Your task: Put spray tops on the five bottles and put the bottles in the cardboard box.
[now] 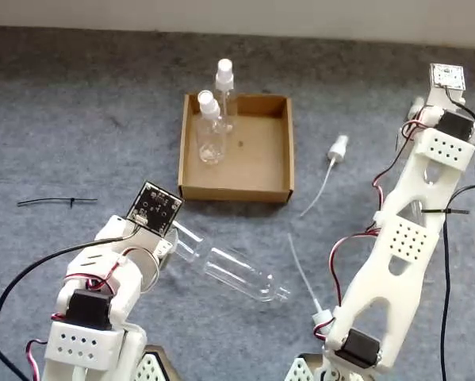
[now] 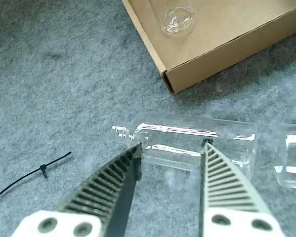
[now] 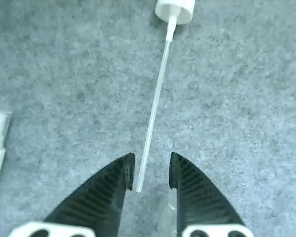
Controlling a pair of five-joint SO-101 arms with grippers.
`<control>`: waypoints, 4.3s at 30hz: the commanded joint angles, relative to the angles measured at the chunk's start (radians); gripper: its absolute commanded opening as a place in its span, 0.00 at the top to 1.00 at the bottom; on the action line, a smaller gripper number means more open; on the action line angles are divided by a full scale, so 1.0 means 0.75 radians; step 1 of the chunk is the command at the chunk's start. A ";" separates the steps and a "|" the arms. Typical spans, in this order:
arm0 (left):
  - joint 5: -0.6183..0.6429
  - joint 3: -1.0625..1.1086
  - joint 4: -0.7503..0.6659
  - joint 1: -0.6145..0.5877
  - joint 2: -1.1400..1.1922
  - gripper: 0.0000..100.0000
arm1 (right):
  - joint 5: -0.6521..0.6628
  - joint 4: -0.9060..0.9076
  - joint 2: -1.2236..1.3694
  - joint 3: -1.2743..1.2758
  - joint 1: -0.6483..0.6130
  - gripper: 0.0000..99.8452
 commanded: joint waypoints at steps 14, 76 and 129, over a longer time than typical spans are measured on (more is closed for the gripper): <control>0.006 -0.009 -0.023 0.019 -0.011 0.82 | -0.008 0.017 -0.028 -0.154 -0.015 0.95; 0.006 0.009 -0.025 0.021 -0.011 0.82 | 0.086 -0.883 -1.990 2.384 -0.130 0.98; 0.006 0.087 -0.113 0.019 -0.011 0.82 | -0.086 -0.408 0.181 -0.220 -0.066 1.00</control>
